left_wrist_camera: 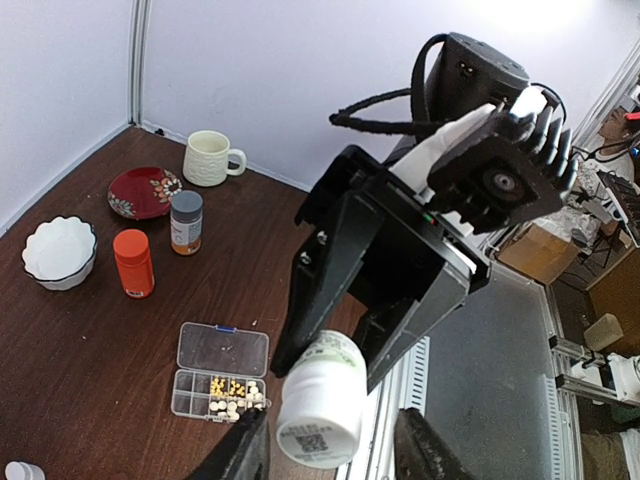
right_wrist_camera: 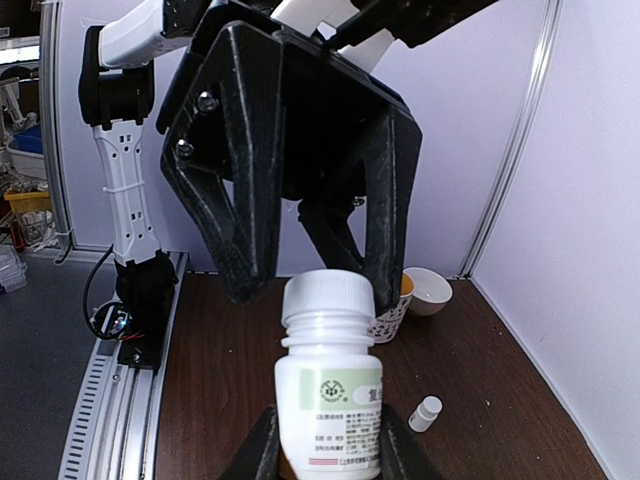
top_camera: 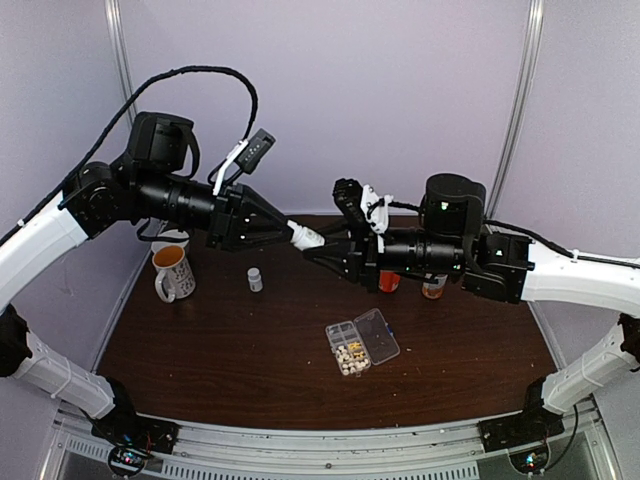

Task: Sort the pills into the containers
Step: Screw the lid of the pill bottle onto the pill bottle.

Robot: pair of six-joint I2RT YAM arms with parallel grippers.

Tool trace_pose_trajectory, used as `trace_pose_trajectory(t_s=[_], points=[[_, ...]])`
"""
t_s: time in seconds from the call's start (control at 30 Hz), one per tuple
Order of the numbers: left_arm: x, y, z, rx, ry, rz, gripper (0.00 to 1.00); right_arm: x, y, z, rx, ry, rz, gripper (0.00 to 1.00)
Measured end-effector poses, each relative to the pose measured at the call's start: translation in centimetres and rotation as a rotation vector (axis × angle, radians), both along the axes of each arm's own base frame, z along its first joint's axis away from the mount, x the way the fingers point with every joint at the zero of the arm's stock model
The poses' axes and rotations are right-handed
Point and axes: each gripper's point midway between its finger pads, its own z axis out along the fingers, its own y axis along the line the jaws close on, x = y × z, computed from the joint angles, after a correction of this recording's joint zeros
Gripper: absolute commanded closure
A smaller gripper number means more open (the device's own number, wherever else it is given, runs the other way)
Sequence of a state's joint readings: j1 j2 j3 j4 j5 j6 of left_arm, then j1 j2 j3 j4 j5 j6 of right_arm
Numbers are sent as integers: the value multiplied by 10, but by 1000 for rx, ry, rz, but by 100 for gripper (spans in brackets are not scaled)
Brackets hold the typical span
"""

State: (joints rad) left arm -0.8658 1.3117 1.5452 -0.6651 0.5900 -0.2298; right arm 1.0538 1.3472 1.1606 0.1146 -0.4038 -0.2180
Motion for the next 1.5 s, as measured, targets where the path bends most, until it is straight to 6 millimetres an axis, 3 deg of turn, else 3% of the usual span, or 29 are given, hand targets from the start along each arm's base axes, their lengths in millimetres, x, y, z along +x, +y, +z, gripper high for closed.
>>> trace_pose_trajectory(t_s=[0.2, 0.33, 0.53, 0.97, 1.27, 1.5], points=[[0, 0, 0, 1, -2, -1, 60, 0, 0, 0, -1, 0, -2, 100], [0, 0, -1, 4, -3, -1, 75, 0, 0, 0, -1, 1, -1, 100], [1, 3, 0, 24, -1, -1, 86, 0, 2, -1, -10, -1, 1, 100], [3, 6, -6, 69, 28, 12, 85, 1, 7, -4, -53, -29, -28, 100], [13, 4, -10, 85, 111, 60, 86, 7, 6, -5, -108, -130, -169, 100], [11, 2, -12, 82, 106, 39, 84, 5, 6, -7, -83, -34, -85, 100]])
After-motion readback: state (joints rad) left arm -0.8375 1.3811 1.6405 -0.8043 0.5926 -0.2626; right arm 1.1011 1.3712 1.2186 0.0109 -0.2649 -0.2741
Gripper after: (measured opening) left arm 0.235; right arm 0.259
